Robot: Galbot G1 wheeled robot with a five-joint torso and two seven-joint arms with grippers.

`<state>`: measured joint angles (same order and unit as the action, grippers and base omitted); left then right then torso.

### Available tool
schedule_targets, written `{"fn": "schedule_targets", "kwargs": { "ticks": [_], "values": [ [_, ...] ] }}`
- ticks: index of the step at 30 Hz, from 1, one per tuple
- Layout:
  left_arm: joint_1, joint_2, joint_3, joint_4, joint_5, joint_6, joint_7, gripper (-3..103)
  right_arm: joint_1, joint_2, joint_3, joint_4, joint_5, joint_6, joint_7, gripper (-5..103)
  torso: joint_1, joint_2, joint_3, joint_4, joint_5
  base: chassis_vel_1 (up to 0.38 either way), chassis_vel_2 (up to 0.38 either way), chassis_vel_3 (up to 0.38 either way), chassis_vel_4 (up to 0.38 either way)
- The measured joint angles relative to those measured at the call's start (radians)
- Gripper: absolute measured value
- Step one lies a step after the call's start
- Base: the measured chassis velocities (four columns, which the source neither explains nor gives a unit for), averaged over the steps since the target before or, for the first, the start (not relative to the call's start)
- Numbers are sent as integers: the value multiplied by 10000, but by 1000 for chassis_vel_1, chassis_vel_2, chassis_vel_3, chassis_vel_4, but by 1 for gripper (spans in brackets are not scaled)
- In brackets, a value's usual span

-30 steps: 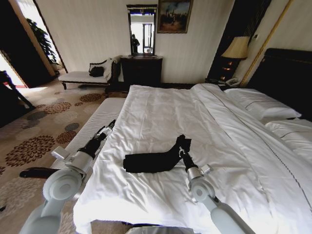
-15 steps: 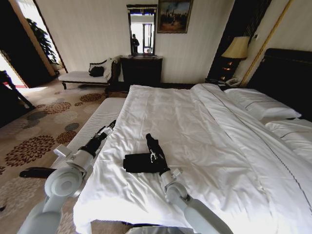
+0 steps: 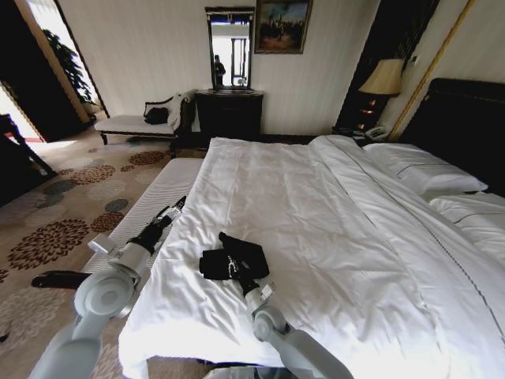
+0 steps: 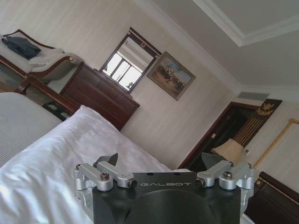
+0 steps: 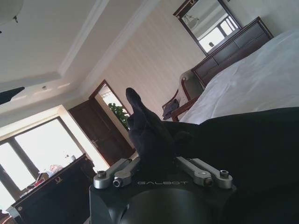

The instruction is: Fold the clothes on the bed.

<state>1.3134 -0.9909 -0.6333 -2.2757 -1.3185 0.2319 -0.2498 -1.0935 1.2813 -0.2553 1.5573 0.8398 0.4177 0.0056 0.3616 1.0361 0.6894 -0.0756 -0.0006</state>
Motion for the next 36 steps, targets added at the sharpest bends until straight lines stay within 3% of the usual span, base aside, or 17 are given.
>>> {"fn": "schedule_targets", "kwargs": {
  "ticks": [1, 3, 5, 7, 8, 10, 14, 16, 18, 20, 21, 22, 27, 36],
  "values": [
    [6, -29, 22, -2, 4, 1, 2, 100, -30, 66, -23, -45, -84, 78, -31, 21, 0, 0, 0, 0, 0, 0, 0, 0, 0],
    [21, -61, 40, -12, 10, 4, 5, 100, -72, 128, -77, -64, -195, 163, -78, 21, 0, 0, -1, 0, 0, 0, 0, 0, 0],
    [50, -81, 37, -19, 10, 8, 6, 100, -157, 194, -237, 8, -338, 282, -161, 32, 1, 0, 0, 0, 0, 0, 0, 0, 0],
    [50, -81, 37, -19, 10, 8, 6, 100, -157, 194, -237, 8, -338, 282, -161, 32, 1, 0, 0, 0, 0, 0, 0, 0, 0],
    [81, -82, -5, -20, 6, 10, 8, 100, -194, 197, -392, 196, -463, 423, -226, 43, 0, 0, -1, 1, 0, 0, 0, 0, 0],
    [166, -78, -116, -16, -24, 12, 13, 100, -238, 43, -681, 682, -558, 573, -331, 54, 0, 0, -1, 2, 2, 0, 0, 0, 0],
    [224, -60, -240, 2, -86, 12, 13, 100, -259, -219, -842, 1129, -567, 648, -420, 60, 0, 1, -1, 2, 1, 0, 0, 0, 0],
    [270, -57, -307, 4, -131, 12, 13, 100, -262, -546, -754, 1437, -506, 669, -552, 76, 0, 1, 0, 0, 2, 0, 0, 0, 0],
    [278, -58, -310, 4, -132, 12, 13, 100, -256, -591, -708, 1458, -465, 668, -558, 76, 0, 1, -1, 0, 2, 0, 0, 0, 0],
    [298, -104, -281, -10, -120, 13, 9, 100, -57, -818, -326, 1422, -3, 492, -474, 86, 0, 1, -1, -2, 1, 0, 0, 0, 0],
    [294, -124, -254, -20, -114, 14, 4, 100, 73, -838, -255, 1323, 151, 406, -342, 86, 0, 0, -1, -2, 1, 0, 0, 0, 0],
    [283, -142, -222, -33, -106, 18, -3, 100, 272, -829, -203, 1145, 349, 273, -141, 96, 0, 0, -1, -1, 0, 0, 0, 0, 0],
    [240, -185, -83, -66, -7, 34, -27, 100, 1104, -315, -250, 95, 771, -67, 320, 100, 0, 0, 1, 1, 1, 0, 0, 0, 0],
    [389, -212, -282, -88, 18, 40, -38, 100, 1615, 320, -921, -869, 714, -179, 398, 100, 1, 0, 0, 0, 0, 0, 0, 0, 0]
  ]
}}
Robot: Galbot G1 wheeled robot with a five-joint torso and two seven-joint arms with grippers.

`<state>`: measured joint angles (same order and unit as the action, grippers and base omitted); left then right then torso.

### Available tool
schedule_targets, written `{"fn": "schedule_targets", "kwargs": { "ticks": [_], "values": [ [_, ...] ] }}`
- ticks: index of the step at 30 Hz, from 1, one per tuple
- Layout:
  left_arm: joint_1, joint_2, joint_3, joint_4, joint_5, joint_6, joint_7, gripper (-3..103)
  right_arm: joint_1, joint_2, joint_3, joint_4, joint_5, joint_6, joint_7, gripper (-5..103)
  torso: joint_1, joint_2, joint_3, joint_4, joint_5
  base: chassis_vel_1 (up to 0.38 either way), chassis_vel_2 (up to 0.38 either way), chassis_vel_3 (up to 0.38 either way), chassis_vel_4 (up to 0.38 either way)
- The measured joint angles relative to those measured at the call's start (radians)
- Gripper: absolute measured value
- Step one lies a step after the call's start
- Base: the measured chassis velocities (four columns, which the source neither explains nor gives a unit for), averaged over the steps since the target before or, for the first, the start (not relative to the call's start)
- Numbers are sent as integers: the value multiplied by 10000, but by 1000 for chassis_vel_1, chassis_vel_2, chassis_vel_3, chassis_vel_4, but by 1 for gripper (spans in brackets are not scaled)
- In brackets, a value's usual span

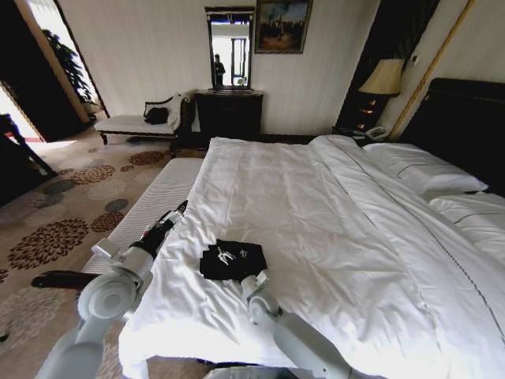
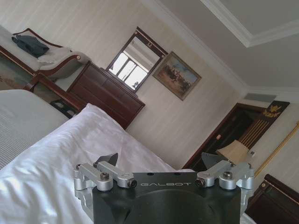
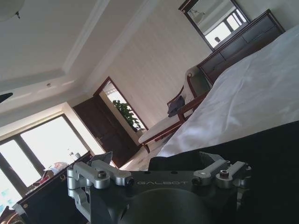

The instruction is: Fold the clothes on the bed.

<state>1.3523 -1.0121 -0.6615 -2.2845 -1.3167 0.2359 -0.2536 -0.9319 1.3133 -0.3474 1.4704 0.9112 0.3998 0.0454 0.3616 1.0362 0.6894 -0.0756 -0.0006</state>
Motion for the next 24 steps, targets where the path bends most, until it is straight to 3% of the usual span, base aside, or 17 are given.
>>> {"fn": "schedule_targets", "kwargs": {
  "ticks": [10, 17, 20, 22, 24],
  "values": [
    [89, -45, -123, 258, 43, -5, -17, 100, -70, 634, -811, -842, -637, 343, -276, 100, 0, 0, 0, 1, 0, 0, 0, 0, 0],
    [339, -143, 19, 778, 415, -76, -21, 100, 52, 241, -446, 400, -399, 467, -285, 100, 0, 0, 0, 5, 2, 0, 0, 0, 0],
    [624, -201, 398, 998, 891, -126, -79, 100, 95, -639, 762, 1491, -230, 266, -75, 100, 0, 0, -1, 2, 3, 0, 0, 0, 0],
    [693, -205, 484, 998, 1020, -141, -97, 100, 81, -883, 981, 1602, -289, 214, 46, 100, 0, 0, 0, 3, 4, 0, 0, 0, 0],
    [1028, -195, 866, 924, 1960, -362, -171, 100, -177, -2295, 2192, 1823, -963, 81, 837, 100, 0, 0, 1, 0, 3, 0, 0, 0, 0]
  ]
}}
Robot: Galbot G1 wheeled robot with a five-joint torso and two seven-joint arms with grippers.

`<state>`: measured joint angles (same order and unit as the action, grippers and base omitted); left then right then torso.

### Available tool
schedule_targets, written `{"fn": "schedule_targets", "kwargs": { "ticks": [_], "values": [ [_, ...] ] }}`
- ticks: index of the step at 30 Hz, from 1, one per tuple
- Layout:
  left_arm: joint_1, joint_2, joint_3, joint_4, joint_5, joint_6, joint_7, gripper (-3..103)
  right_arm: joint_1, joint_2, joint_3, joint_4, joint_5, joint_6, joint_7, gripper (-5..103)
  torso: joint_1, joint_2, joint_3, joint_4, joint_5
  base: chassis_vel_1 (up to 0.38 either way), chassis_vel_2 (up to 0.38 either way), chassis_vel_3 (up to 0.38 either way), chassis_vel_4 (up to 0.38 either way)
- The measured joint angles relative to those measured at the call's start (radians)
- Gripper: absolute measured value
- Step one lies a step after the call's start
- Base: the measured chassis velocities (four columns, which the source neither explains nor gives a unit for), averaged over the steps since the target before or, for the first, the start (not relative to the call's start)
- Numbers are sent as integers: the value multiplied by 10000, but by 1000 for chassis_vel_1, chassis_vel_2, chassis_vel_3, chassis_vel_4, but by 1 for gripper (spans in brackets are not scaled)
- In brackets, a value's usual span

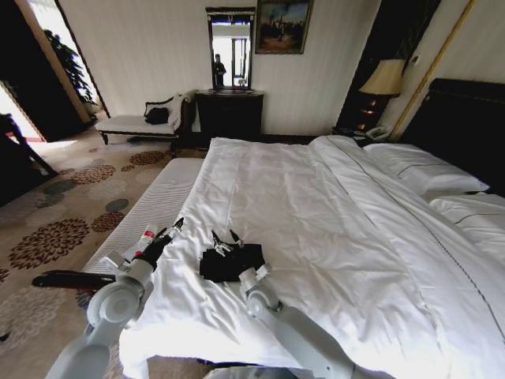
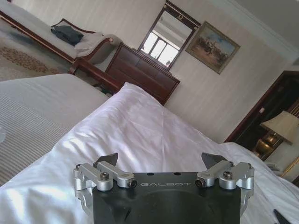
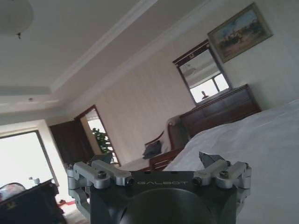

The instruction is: Fold the clothes on the bed.

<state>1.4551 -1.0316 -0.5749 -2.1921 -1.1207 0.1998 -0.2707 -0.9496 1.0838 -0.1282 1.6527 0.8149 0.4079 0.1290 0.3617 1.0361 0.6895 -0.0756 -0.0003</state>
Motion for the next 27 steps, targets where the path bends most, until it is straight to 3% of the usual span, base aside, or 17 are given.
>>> {"fn": "schedule_targets", "kwargs": {
  "ticks": [2, 4, 5, 6, 8, 9, 11, 13, 14, 16, 21, 27],
  "values": [
    [269, 26, 353, -98, 932, -344, -23, 100, -404, -770, 995, 111, -551, 87, 407, 100, 0, 0, -1, -9, 0, 0, 0, 0, 0],
    [328, 29, 441, -116, 1173, -436, -15, 100, -524, -885, 1227, 165, -656, 88, 499, 100, 0, 0, -1, -8, 2, 0, 0, 0, 0],
    [564, 9, 859, -201, 2255, -898, 146, 100, -1117, -1256, 2421, 614, -889, 43, 822, 100, 0, 0, -1, -1, 10, 0, 0, 0, 0],
    [657, -46, 1101, -273, 2704, -1139, 253, 100, -1631, -1384, 3200, 1036, -953, -23, 961, 100, 0, 1, -2, 5, 1, 0, 0, 0, 0],
    [788, -219, 1508, -475, 3267, -1412, 385, 100, -2603, -1446, 4399, 1694, -1154, -169, 1049, 100, 0, 1, -1, 3, 5, 0, 0, 0, 0],
    [788, -219, 1508, -475, 3267, -1412, 385, 100, -2603, -1446, 4399, 1694, -1154, -169, 1049, 100, 0, 1, -1, 3, 5, 0, 0, 0, 0],
    [1000, -542, 2092, -725, 4086, -1633, 546, 100, -3941, -1406, 6021, 2561, -1856, -444, 1208, 100, -1, 2, -3, 2, -5, 0, 0, 0, 0],
    [1256, -861, 2582, -813, 5190, -2059, 803, 100, -5187, -1232, 7226, 3336, -2712, -621, 1287, 100, -2, 1, -4, -5, 12, 0, 0, 0, 0],
    [1256, -861, 2582, -813, 5190, -2059, 803, 100, -5187, -1232, 7226, 3336, -2712, -621, 1287, 100, -2, 1, -4, -5, 12, 0, 0, 0, 0],
    [1547, -1194, 2964, -916, 6069, -2575, 1031, 100, -6466, -982, 8301, 4276, -3506, -706, 1309, 100, -2, 2, -4, 5, 1, 0, 0, 0, 0],
    [1827, -1535, 2826, -1455, 6432, -2799, 1017, 100, -8764, -187, 9755, 5772, -5263, -1296, 1550, 100, -3, 2, -4, -5, -2, 0, 0, 0, 0],
    [2040, -1567, 1888, -1763, 6425, -2795, 1005, 100, -9742, 540, 10208, 6726, -5468, -2082, 2189, 100, -3, 2, -3, 2, -3, 0, 0, 0, 0]
  ]
}}
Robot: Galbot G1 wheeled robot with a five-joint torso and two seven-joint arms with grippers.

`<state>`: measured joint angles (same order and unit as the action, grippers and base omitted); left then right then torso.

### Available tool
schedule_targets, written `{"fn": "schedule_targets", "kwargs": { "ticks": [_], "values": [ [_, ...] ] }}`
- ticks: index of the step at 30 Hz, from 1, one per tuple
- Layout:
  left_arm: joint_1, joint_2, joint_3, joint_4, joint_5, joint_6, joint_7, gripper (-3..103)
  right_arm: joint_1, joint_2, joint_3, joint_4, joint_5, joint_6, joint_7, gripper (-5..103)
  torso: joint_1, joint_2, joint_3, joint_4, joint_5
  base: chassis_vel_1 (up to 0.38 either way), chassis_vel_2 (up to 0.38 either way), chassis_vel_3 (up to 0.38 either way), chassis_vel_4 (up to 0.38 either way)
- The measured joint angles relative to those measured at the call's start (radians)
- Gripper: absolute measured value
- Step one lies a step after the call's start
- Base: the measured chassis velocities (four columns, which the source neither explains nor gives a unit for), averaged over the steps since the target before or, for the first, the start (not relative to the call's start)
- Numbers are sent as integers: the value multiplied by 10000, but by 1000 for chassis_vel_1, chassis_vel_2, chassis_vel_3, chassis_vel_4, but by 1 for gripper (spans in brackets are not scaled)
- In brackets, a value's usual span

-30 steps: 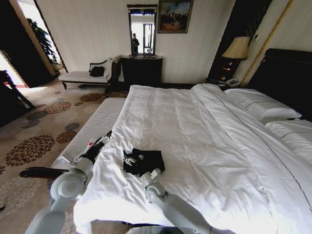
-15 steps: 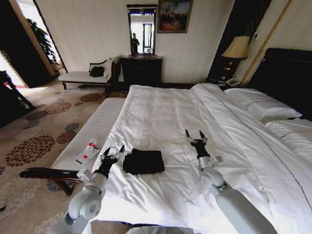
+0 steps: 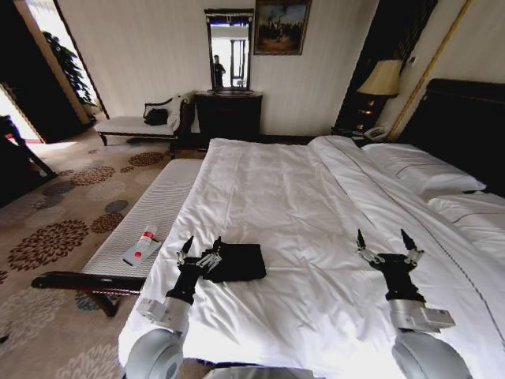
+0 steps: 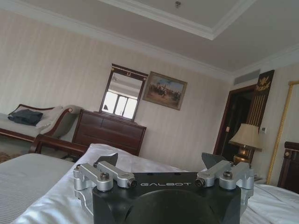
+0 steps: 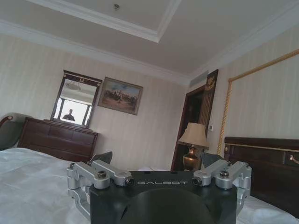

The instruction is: Fold the clothes on the bed.

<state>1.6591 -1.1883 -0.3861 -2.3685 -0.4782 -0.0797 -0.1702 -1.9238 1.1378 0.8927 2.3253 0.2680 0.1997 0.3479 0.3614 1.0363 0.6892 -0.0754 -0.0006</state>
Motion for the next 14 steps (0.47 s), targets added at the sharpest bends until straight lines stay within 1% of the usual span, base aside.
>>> {"fn": "schedule_targets", "kwargs": {
  "ticks": [1, 2, 4, 6, 10, 14],
  "values": [
    [106, -1, -238, 36, -67, 0, 11, 100, -135, 177, 44, 126, -15, -126, 143, 100, 1, 0, 1, -1, 0, 0, 0, 0, 0],
    [106, -1, -238, 36, -67, 0, 11, 100, -135, 177, 44, 126, -15, -126, 143, 100, 1, 0, 1, -1, 0, 0, 0, 0, 0],
    [256, -18, -529, 310, -153, -81, 45, 100, -357, 606, 43, 263, -149, -228, 285, 100, 1, 0, 1, 0, 0, 0, 0, 0, 0],
    [341, -47, -672, 460, -268, -163, 123, 100, -487, 986, -45, 263, -464, -132, 259, 100, 1, 0, 1, -2, -2, 0, 0, 0, 0],
    [403, -47, -701, 461, -432, -162, 182, 100, -556, 1244, -203, 263, -649, -82, 186, 100, 0, 0, 1, -2, -2, 0, 0, 0, 0],
    [404, -45, -703, 462, -453, -154, 186, 100, -546, 1259, -238, 260, -656, -67, 170, 100, 1, -1, 1, -2, 0, 0, 0, 0, 0]
  ]
}}
